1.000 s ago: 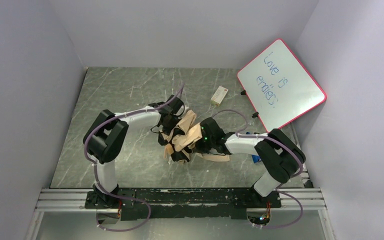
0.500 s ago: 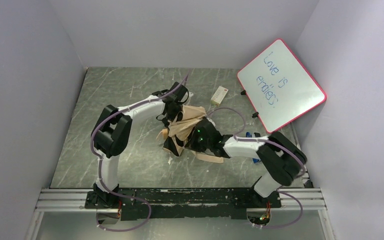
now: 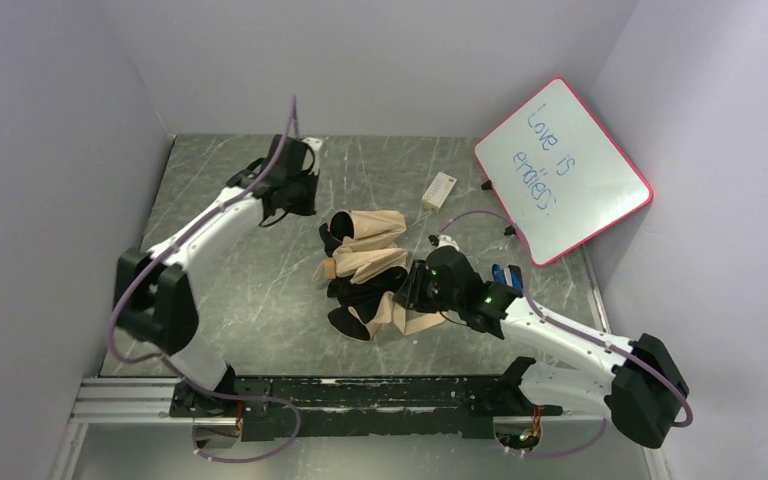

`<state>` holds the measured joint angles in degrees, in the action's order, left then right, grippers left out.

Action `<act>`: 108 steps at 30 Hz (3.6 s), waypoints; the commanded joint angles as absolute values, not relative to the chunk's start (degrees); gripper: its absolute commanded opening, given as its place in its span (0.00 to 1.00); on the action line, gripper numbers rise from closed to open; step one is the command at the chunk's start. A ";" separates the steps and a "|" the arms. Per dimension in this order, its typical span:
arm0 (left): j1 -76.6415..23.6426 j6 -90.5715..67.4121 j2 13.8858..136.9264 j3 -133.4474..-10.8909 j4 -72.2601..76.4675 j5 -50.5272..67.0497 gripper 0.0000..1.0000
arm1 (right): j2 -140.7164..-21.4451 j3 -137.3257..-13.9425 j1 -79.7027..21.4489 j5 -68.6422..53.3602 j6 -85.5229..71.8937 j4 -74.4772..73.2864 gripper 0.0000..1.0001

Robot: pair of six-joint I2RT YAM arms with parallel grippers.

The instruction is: Put away the umbrella

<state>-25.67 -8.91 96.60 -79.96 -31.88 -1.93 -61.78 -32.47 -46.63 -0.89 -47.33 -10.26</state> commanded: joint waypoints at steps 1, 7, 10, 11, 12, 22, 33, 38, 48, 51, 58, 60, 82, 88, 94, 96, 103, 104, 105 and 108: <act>-25.49 -11.44 87.19 -70.84 -29.83 -3.86 0.12 | -59.83 -37.22 -46.81 10.20 -42.97 -24.80 0.42; -25.53 -15.22 78.59 -59.81 -27.55 2.72 0.17 | -60.97 -39.11 -46.76 11.73 -40.52 -27.83 0.59; -25.88 -19.38 74.85 -53.65 -24.09 6.36 0.22 | -61.40 -39.95 -46.52 12.88 -39.66 -27.94 0.61; -26.25 -20.92 73.59 -51.95 -23.28 6.27 0.22 | -61.51 -41.20 -46.50 13.96 -39.27 -28.85 0.61; -26.62 -22.24 72.45 -50.46 -22.62 5.68 0.20 | -61.44 -42.78 -46.49 15.35 -38.92 -30.06 0.61; -26.98 -28.06 71.59 -43.14 -17.90 3.13 0.05 | -57.40 -54.83 -46.41 21.91 -32.58 -34.79 0.54; -28.04 -26.46 81.26 -45.79 -14.88 0.11 0.05 | -73.02 -48.03 -34.29 18.67 -30.85 -23.30 0.40; -28.04 -25.25 86.57 -48.13 -13.01 0.09 0.05 | -82.75 -47.82 -32.96 9.28 -28.15 -13.32 0.39; -28.04 -24.59 94.20 -55.58 -13.52 0.09 0.05 | -94.11 -50.71 -33.29 -7.22 -28.91 -0.77 0.39; -27.75 -23.01 96.70 -60.52 -16.65 0.09 0.05 | -96.33 -52.89 -33.52 -9.49 -29.64 1.97 0.39; -25.27 -22.01 100.21 -66.14 -18.74 -0.60 0.05 | -97.84 -55.04 -33.82 -12.83 -30.35 4.06 0.39; -24.66 -22.15 100.57 -66.98 -19.80 -0.66 0.05 | -96.73 -54.95 -33.78 -8.83 -30.30 1.01 0.41; -21.11 -17.07 71.40 -55.28 -22.63 -6.12 0.13 | -54.07 -31.81 -39.59 -12.38 -31.87 -15.46 0.64; -20.92 -17.24 72.76 -55.70 -22.91 -4.78 0.08 | -59.27 -26.96 -49.07 -10.76 -32.38 -1.85 0.70; -20.92 -17.53 72.16 -54.48 -22.15 -3.86 0.07 | -64.43 -23.54 -49.92 -5.65 -28.74 7.64 0.74; -20.84 -17.43 72.16 -54.20 -22.15 -3.81 0.07 | -66.64 -23.73 -49.92 -4.24 -26.94 8.49 0.74; -20.83 -17.06 72.59 -54.19 -22.76 -4.71 0.06 | -72.22 -22.60 -49.92 -10.73 -25.82 15.90 0.74; -20.83 -17.04 72.60 -54.15 -22.76 -4.89 0.06 | -72.66 -22.20 -49.88 -11.73 -26.22 16.67 0.73; -20.75 -17.10 72.60 -54.06 -22.72 -4.91 0.06 | -73.11 -21.72 -49.87 -12.38 -26.74 17.38 0.73; -20.74 -17.14 72.66 -53.84 -22.46 -4.48 0.05 | -73.59 -20.51 -49.92 -14.45 -28.45 18.57 0.70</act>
<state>-21.41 -17.76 72.49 -54.33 -23.44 -5.48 -72.88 -22.44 -49.58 -10.41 -27.20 13.61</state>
